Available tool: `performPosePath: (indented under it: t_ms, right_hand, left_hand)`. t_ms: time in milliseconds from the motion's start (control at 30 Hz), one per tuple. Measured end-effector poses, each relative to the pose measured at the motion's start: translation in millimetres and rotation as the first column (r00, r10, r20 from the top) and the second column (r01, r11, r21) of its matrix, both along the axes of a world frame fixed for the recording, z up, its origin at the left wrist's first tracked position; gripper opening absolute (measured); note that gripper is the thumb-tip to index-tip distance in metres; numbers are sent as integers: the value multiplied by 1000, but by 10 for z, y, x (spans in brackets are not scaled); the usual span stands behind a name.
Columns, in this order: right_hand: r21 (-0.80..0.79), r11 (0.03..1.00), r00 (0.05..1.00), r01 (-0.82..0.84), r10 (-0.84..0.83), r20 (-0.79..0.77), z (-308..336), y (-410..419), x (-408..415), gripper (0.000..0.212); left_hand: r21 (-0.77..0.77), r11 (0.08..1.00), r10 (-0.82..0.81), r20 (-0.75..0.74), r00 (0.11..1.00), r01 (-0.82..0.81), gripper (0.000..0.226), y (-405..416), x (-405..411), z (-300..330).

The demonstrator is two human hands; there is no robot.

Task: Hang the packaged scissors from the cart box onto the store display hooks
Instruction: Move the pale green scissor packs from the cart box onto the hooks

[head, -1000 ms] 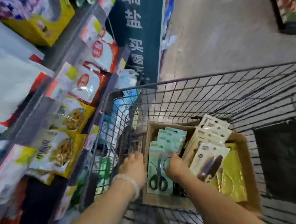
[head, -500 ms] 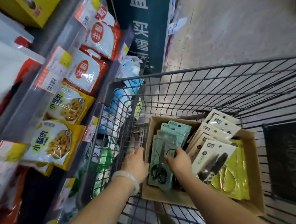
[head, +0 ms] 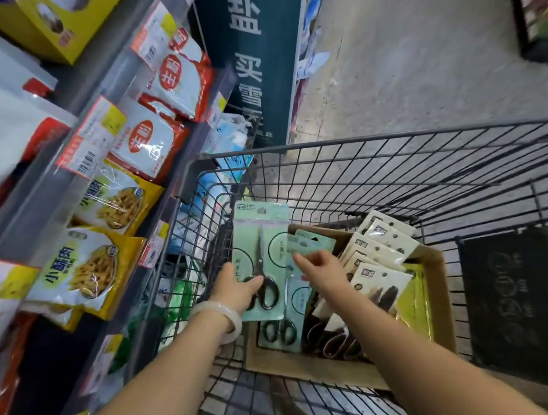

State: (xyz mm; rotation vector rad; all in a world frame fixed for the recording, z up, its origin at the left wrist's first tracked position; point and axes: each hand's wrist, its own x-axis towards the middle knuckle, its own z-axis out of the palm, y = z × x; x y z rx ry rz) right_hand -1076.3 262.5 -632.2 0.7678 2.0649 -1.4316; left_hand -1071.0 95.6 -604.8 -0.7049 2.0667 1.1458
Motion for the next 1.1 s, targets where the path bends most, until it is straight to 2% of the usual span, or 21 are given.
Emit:
performPosePath:
  t_ms: [67, 133, 200, 300, 367, 533, 667, 733, 833, 967, 1100]
  right_hand:
    - [190, 966, 966, -176, 132, 223, -313, -4, 197, 48]
    - [163, 951, 911, -263, 190, 367, -600, -65, 388, 57]
    - [95, 968, 891, -233, 174, 419, -747, -171, 502, 59]
    - [163, 957, 885, -239, 145, 442, -799, -264, 514, 53]
    - [232, 944, 900, -237, 123, 419, -803, -254, 492, 47]
    - [253, 949, 945, -186, 102, 309, -663, -134, 521, 36]
    - [262, 951, 978, -162, 120, 168, -354, 62, 408, 29]
    - [164, 979, 991, -122, 110, 78, -151, 169, 307, 26]
    - [-127, 990, 998, -53, 47, -49, 275, 217, 147, 16]
    - [-223, 958, 977, -179, 147, -152, 736, 107, -13, 12]
    - [-252, 913, 941, -320, 274, -201, 1019, -181, 14, 15]
  left_hand:
    - [-51, 998, 27, 17, 1000, -26, 67, -110, 68, -77]
    - [-79, 995, 64, 43, 997, -61, 66, -211, 125, -152]
    - [-105, 988, 118, 70, 991, -110, 61, -306, 163, -215]
    - [-117, 981, 166, 78, 983, -157, 58, -387, 189, -245]
    - [-129, 978, 175, 83, 981, -164, 61, -411, 200, -254]
    - [-146, 979, 158, 109, 981, -142, 58, -360, 216, -150]
    - [-104, 982, 170, 107, 980, -159, 63, -371, 228, 12]
    - [-91, 982, 174, 86, 981, -166, 65, -359, 227, 120]
    - [-77, 983, 171, 26, 985, -168, 64, -348, 228, 313]
    - [-4, 979, 202, -59, 978, -203, 61, -411, 286, 515]
    - [78, 952, 304, -133, 943, -296, 70, -523, 494, 755]
